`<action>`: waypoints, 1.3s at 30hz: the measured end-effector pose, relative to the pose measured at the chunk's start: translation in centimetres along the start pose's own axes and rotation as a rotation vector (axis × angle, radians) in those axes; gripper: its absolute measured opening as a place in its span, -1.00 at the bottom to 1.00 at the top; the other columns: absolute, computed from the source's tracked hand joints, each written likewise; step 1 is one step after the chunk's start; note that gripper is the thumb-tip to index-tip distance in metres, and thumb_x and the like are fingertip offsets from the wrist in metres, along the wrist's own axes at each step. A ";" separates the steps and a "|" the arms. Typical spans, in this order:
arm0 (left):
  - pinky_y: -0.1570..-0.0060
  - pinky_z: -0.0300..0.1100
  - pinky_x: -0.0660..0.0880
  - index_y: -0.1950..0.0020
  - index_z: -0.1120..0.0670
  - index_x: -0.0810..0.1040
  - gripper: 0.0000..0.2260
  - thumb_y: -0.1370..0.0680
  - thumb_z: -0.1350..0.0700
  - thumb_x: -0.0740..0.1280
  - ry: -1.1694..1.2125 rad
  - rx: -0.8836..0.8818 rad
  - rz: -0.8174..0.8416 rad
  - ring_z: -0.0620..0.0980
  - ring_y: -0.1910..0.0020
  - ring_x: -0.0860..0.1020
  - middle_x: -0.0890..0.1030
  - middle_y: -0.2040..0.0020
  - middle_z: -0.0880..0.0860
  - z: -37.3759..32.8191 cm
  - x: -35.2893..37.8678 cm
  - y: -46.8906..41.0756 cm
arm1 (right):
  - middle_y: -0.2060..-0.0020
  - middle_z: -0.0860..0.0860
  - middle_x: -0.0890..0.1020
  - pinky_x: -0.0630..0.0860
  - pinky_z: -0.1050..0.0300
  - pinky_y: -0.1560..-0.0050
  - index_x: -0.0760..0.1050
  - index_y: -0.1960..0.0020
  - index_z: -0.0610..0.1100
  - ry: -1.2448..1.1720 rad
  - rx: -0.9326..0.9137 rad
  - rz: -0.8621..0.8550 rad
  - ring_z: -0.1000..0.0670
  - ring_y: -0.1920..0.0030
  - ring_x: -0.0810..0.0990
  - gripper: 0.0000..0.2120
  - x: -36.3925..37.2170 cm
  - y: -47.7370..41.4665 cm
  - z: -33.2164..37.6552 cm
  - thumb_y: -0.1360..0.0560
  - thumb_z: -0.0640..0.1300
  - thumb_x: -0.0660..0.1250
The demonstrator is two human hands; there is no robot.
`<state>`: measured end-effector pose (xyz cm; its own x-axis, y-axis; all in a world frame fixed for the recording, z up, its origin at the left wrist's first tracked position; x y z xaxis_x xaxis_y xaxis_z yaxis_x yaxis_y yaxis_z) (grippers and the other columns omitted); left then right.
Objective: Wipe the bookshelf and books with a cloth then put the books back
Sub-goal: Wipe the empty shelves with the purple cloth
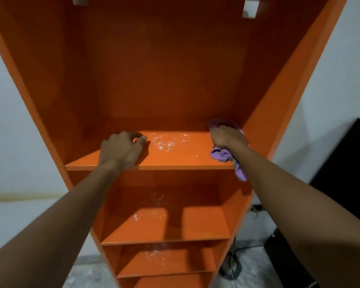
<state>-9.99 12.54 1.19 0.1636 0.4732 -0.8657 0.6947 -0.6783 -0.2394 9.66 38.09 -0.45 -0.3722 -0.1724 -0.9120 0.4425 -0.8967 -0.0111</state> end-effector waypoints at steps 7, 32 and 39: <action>-0.23 0.11 0.39 -0.34 -0.03 0.60 -0.60 -0.68 -0.17 0.11 -0.059 0.098 -0.089 0.27 -0.29 0.51 0.63 -0.26 0.18 -0.4 0.0 0.3 | -0.54 0.04 0.36 0.29 -0.17 -0.42 0.33 -0.45 0.29 0.159 -0.127 0.001 -0.19 -0.51 0.32 -0.56 0.3 -2.9 4.9 -0.61 0.10 -0.04; -0.22 -0.08 0.41 -0.28 0.14 0.65 -0.45 -0.66 -0.22 0.09 0.713 0.013 -0.223 -0.03 -0.16 0.52 0.65 -0.25 0.12 2.5 -3.2 4.0 | -0.32 0.18 0.61 0.42 0.19 -0.19 0.59 -0.32 0.14 -0.141 -0.933 0.038 0.10 -0.34 0.52 -0.67 5.3 16.2 12.4 -0.60 -0.09 0.29; -0.25 0.08 0.53 -0.44 0.14 0.50 -0.62 -0.67 0.03 0.18 0.280 0.065 -0.115 0.21 -0.22 0.59 0.59 -0.33 0.16 4.3 -4.6 5.7 | -0.08 -0.02 0.70 0.54 0.06 -0.20 0.71 -0.03 -0.12 -0.639 -0.893 -0.012 0.02 -0.15 0.64 -0.65 3.1 18.5 13.3 -0.48 -0.44 0.25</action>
<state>-9.81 4.05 1.95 0.2790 0.6795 -0.6785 0.6749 -0.6414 -0.3648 5.85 15.56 1.96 -0.6203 -0.5764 -0.5319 0.7715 -0.3260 -0.5464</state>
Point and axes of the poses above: each hand's wrist, its own y-axis away from the middle knuckle, its own x-axis out of the palm, z = x × y, the point moved 6 cm from there along -y, towards the middle knuckle
